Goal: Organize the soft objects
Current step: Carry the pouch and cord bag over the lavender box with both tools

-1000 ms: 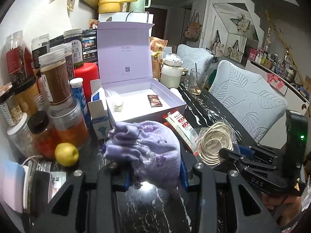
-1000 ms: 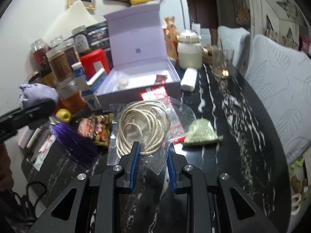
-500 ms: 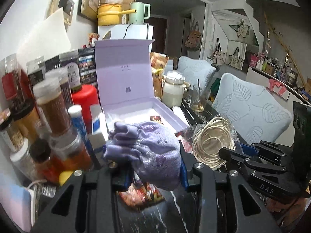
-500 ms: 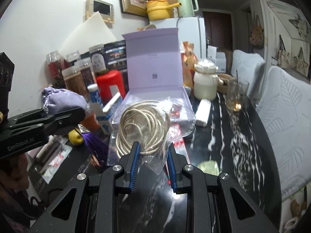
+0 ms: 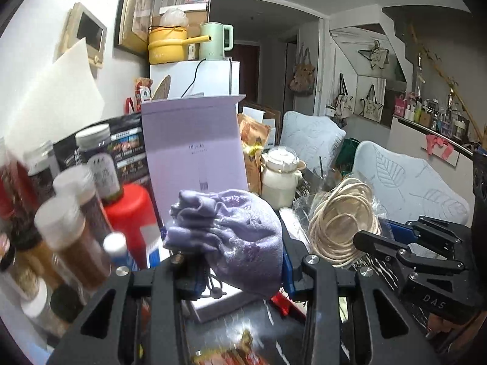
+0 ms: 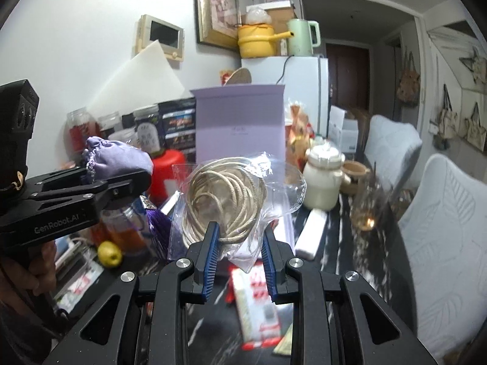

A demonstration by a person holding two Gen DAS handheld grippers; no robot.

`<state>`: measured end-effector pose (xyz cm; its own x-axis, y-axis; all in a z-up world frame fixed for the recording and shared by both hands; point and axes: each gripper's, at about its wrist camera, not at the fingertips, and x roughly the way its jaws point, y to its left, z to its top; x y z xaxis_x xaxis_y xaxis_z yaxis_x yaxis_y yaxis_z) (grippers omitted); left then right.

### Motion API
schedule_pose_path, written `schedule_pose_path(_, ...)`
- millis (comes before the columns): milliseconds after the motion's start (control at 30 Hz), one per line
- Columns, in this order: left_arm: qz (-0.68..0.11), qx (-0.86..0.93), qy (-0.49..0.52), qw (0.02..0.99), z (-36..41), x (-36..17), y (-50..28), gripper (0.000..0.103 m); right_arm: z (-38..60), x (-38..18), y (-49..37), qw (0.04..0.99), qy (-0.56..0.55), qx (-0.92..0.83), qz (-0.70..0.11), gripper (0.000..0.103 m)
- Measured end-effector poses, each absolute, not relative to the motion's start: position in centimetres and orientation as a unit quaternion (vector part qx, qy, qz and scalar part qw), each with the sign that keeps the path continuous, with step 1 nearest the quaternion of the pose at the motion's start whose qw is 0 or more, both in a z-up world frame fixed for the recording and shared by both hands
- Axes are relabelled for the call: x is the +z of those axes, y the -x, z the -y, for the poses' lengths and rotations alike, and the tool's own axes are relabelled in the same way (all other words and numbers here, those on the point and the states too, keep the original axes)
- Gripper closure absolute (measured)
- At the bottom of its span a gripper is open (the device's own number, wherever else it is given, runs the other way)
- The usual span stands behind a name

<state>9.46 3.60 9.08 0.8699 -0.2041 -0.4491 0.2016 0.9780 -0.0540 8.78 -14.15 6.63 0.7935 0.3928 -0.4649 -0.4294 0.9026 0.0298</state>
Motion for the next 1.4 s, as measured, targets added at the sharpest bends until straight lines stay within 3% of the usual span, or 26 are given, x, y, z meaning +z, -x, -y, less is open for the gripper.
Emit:
schedule_pose_path(333,-0.217,-0.096,-0.009,0.971,-3.3,10.3,-15.9,0.066,14.0,8.7,-14.2,0.955,0.046,0.205,-0.208,0.077)
schedule_pose_path(900,-0.253,-0.059,0.019,0.965,-4.4,6.8,-26.2,0.066,12.5,7.9,-24.3,0.963,0.031,0.186,-0.191,0.077)
schedule_pose_path(1400,-0.349,-0.026,-0.010,0.937,-3.1,-0.1,-32.1,0.066,12.5,3.1,-30.1,0.946,0.050,0.172,-0.271,0.076)
